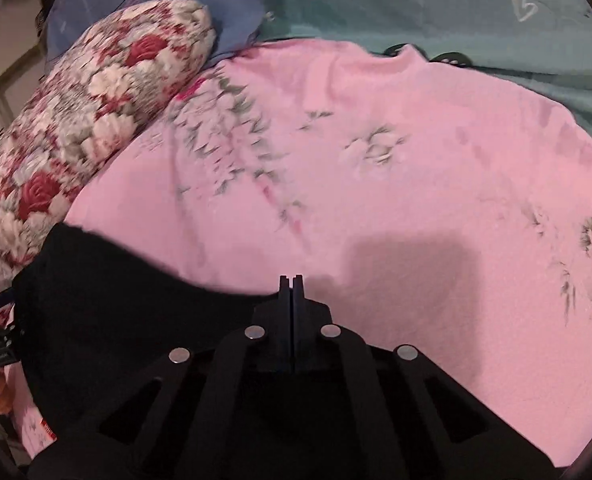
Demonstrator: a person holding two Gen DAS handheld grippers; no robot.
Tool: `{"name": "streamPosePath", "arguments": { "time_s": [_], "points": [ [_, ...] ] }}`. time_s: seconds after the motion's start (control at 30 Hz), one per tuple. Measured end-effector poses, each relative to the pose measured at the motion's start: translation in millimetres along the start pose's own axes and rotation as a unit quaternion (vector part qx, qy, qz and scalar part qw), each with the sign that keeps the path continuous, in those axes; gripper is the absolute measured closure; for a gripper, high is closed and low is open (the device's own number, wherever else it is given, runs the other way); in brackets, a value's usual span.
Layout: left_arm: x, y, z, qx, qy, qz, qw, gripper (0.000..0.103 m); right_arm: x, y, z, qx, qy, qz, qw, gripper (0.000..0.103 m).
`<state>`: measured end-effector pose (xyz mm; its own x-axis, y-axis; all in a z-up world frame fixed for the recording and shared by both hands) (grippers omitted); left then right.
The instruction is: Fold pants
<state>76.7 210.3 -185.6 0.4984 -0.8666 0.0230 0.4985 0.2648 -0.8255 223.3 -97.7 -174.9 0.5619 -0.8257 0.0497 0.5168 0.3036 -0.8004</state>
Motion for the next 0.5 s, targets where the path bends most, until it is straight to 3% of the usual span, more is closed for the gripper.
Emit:
{"name": "streamPosePath", "arguments": {
  "time_s": [0.03,0.13,0.3,0.4,0.43,0.5],
  "points": [
    [0,2,0,-0.008,0.000,0.003,1.0000,0.005,-1,10,-7,-0.021,-0.004,0.003,1.000,0.102],
    [-2,-10,4,-0.003,-0.011,-0.008,0.9999,0.006,1,4,-15,-0.021,-0.027,-0.042,0.999,0.102],
    [6,-40,24,0.043,-0.023,-0.050,0.9975,0.006,12,-48,-17,0.057,0.027,-0.034,0.997,0.085],
    [39,-36,34,0.045,-0.016,-0.092,0.9947,0.006,-11,-47,-14,0.057,0.020,0.017,0.998,0.085],
    [47,-28,36,0.050,-0.008,-0.076,0.9958,0.006,-23,-42,-14,0.053,0.012,0.041,0.998,0.085],
    [51,-9,36,0.066,0.024,0.026,0.9972,0.006,-34,-27,-17,0.035,0.008,0.056,0.998,0.085]
  ]
}}
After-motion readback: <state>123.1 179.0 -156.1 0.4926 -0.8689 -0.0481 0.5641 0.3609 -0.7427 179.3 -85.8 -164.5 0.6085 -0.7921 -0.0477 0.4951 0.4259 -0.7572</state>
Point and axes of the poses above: each gripper's, at about its wrist camera, not at the fingertips, and y roughly the way its jaws point, x to its right, z to its top, the point moved 7 cm from there along y, roughly the way its jaws point, and after that the axes turned 15 degrees about -y, right-handed, at the moved point
